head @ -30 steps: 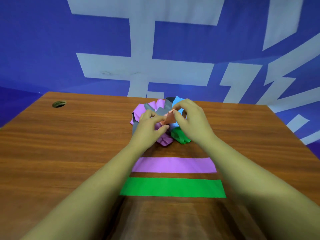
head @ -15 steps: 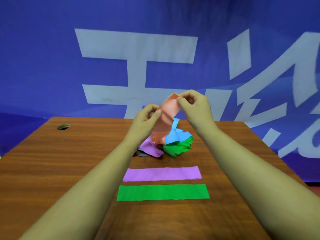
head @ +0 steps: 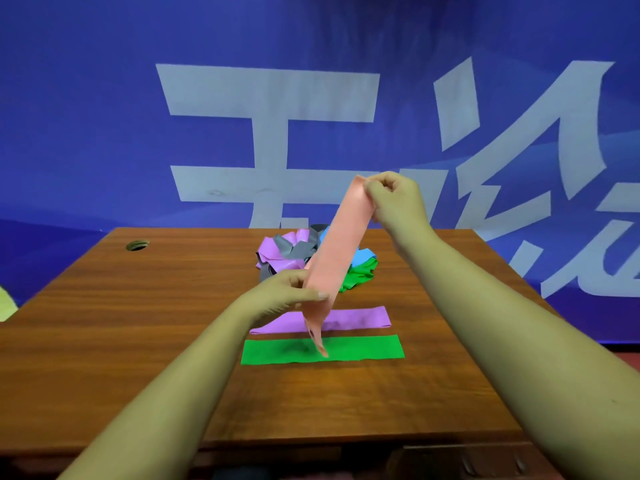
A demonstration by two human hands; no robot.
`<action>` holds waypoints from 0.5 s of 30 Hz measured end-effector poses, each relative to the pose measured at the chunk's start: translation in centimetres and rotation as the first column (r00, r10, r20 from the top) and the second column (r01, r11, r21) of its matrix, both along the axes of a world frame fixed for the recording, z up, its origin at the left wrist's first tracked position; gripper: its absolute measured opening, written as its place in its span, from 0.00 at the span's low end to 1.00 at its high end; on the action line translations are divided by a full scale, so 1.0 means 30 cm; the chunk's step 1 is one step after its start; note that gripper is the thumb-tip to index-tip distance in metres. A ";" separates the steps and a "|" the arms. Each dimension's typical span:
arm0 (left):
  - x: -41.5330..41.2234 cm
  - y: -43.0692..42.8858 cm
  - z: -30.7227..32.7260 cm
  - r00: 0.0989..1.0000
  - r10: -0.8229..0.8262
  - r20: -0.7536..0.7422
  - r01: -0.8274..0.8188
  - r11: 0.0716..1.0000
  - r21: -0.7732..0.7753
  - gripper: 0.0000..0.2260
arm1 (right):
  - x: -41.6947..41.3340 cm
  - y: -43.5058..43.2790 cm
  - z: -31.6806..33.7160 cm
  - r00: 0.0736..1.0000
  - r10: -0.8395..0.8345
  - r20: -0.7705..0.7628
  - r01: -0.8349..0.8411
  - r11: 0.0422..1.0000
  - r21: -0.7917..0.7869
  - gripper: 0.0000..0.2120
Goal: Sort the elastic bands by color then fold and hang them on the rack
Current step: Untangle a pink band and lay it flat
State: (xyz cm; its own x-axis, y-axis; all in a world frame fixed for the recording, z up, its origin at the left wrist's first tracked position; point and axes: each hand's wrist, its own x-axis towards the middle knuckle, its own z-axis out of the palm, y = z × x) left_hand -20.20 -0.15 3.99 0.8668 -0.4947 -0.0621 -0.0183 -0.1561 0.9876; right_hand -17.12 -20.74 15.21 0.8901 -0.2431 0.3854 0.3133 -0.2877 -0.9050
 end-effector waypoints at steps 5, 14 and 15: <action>-0.059 0.044 -0.086 0.998 0.033 -0.056 -0.031 0.999 0.030 0.19 | -0.040 -0.048 -0.062 0.994 -0.065 -0.092 0.070 0.996 0.052 0.09; -0.168 0.198 -0.216 0.983 0.159 -0.091 -0.159 0.987 0.007 0.16 | -0.162 -0.150 -0.337 0.952 -0.077 -0.295 0.150 0.961 0.232 0.09; -0.178 0.216 -0.224 0.980 0.152 -0.126 -0.154 0.988 -0.005 0.19 | -0.182 -0.157 -0.371 0.944 -0.075 -0.320 0.160 0.956 0.248 0.09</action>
State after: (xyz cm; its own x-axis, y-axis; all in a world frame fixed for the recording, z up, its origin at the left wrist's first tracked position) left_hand -25.53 6.32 -2.73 0.9183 -0.3582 -0.1686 0.1287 -0.1327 0.9828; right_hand -22.58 -25.46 4.09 0.9126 -0.4088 0.0075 -0.0100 -0.0405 -0.9991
